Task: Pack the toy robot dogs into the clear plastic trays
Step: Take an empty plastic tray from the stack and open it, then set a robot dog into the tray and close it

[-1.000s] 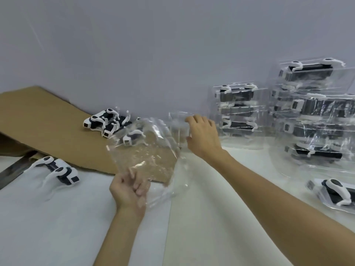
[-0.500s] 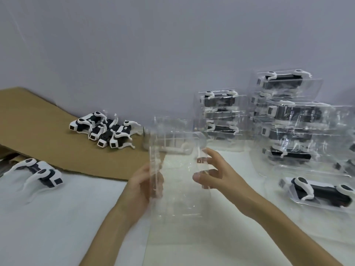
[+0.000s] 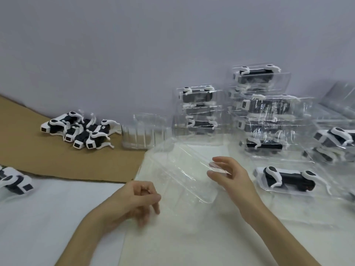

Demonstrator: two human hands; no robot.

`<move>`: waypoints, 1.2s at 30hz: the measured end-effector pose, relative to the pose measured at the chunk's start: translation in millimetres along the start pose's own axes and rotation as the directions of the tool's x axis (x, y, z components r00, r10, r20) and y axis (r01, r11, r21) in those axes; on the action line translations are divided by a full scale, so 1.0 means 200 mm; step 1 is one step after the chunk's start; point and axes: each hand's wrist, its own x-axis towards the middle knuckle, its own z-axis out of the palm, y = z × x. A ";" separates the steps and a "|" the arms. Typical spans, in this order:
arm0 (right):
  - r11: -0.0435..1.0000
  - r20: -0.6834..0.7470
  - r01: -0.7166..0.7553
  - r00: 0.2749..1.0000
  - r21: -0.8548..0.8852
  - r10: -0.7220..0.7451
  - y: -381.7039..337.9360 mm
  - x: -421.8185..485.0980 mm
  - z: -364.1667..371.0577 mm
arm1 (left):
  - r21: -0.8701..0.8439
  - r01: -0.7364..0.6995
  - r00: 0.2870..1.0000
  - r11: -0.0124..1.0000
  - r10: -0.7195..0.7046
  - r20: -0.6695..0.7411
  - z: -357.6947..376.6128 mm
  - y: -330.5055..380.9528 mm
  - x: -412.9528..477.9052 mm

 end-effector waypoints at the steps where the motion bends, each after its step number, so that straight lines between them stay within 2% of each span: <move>1: 0.999 -0.039 0.042 0.998 -0.011 -0.042 0.00 0.00 -0.01 | 0.075 0.073 0.992 0.995 -0.080 0.093 -0.02 0.02 -0.03; 3: 0.993 -0.095 0.120 0.988 -0.002 -0.119 0.00 0.01 -0.03 | 0.192 0.162 0.942 0.968 -0.210 0.261 -0.09 0.03 -0.10; 5: 0.986 -0.123 0.164 0.980 0.033 -0.159 -0.01 0.01 -0.04 | 0.219 0.186 0.934 0.958 -0.242 0.264 -0.14 0.03 -0.15; 6: 0.984 -0.128 0.174 0.977 0.036 -0.168 -0.01 0.01 -0.04 | 0.212 0.173 0.957 0.962 -0.215 0.192 -0.16 0.03 -0.17; 8: 0.982 -0.143 0.190 0.972 0.001 -0.188 -0.02 -0.01 -0.03 | 0.169 0.075 0.994 0.983 -0.061 -0.087 -0.16 0.02 -0.15; 9: 0.975 -0.161 0.220 0.961 -0.038 -0.224 -0.03 -0.02 -0.02 | 0.125 -0.002 0.966 0.992 0.035 -0.255 -0.16 0.01 -0.13; 10: 0.960 -0.182 0.269 0.943 -0.084 -0.280 -0.04 -0.03 -0.01 | 0.070 -0.092 0.907 0.993 0.112 -0.407 -0.15 0.00 -0.10; 12: 0.902 -0.180 0.391 0.889 -0.186 -0.422 -0.07 -0.07 -0.01 | 0.005 -0.235 0.771 0.972 0.190 -0.608 -0.14 -0.02 -0.04; 13: 0.862 -0.132 0.452 0.863 -0.228 -0.488 -0.10 -0.09 0.00 | 0.026 -0.252 0.716 0.967 0.205 -0.668 -0.13 -0.03 -0.01; 15: 0.776 0.072 0.558 0.822 -0.293 -0.565 -0.15 -0.14 0.01 | 0.134 -0.213 0.638 0.968 0.241 -0.731 -0.12 -0.07 0.02; 17: 0.667 0.338 0.605 0.796 -0.435 -0.501 -0.17 -0.18 0.04 | 0.290 -0.126 0.597 0.949 0.306 -0.742 -0.09 -0.09 0.03; 19: 0.521 0.507 0.629 0.776 -0.577 -0.375 -0.16 -0.22 0.08 | 0.407 -0.022 0.615 0.913 0.333 -0.715 -0.06 -0.09 0.03; 21: 0.437 0.584 0.644 0.761 -0.628 -0.283 -0.15 -0.24 0.11 | 0.415 0.005 0.645 0.910 0.314 -0.696 -0.04 -0.09 0.04; 23: 0.406 0.608 0.661 0.746 -0.631 -0.271 -0.14 -0.24 0.11 | 0.355 -0.036 0.637 0.934 0.295 -0.712 -0.04 -0.06 0.05; 26: 0.396 0.593 0.668 0.744 -0.631 -0.309 -0.13 -0.22 0.10 | 0.206 -0.028 0.644 0.978 0.175 -0.745 -0.10 0.00 0.09; 29: 0.416 0.541 0.631 0.776 -0.655 -0.325 -0.11 -0.21 0.09 | 0.121 -0.013 0.628 0.993 0.102 -0.772 -0.20 0.08 0.19; 31: 0.417 0.520 0.606 0.795 -0.677 -0.312 -0.10 -0.20 0.10 | 0.027 -0.060 0.592 0.998 0.057 -0.804 -0.28 0.13 0.26; 32: 0.416 0.514 0.600 0.800 -0.684 -0.309 -0.10 -0.20 0.10 | -0.078 -0.121 0.603 0.990 0.011 -0.798 -0.32 0.15 0.29; 33: 0.416 0.511 0.597 0.802 -0.685 -0.310 -0.09 -0.20 0.10 | -0.220 -0.209 0.638 0.953 -0.038 -0.769 -0.36 0.17 0.32; 35: 0.422 0.507 0.590 0.807 -0.688 -0.303 -0.09 -0.20 0.11 | -0.504 -0.368 0.711 0.781 -0.112 -0.694 -0.44 0.19 0.36; 36: 0.425 0.502 0.586 0.810 -0.690 -0.302 -0.09 -0.20 0.11 | -0.573 -0.418 0.723 0.705 -0.125 -0.680 -0.49 0.19 0.38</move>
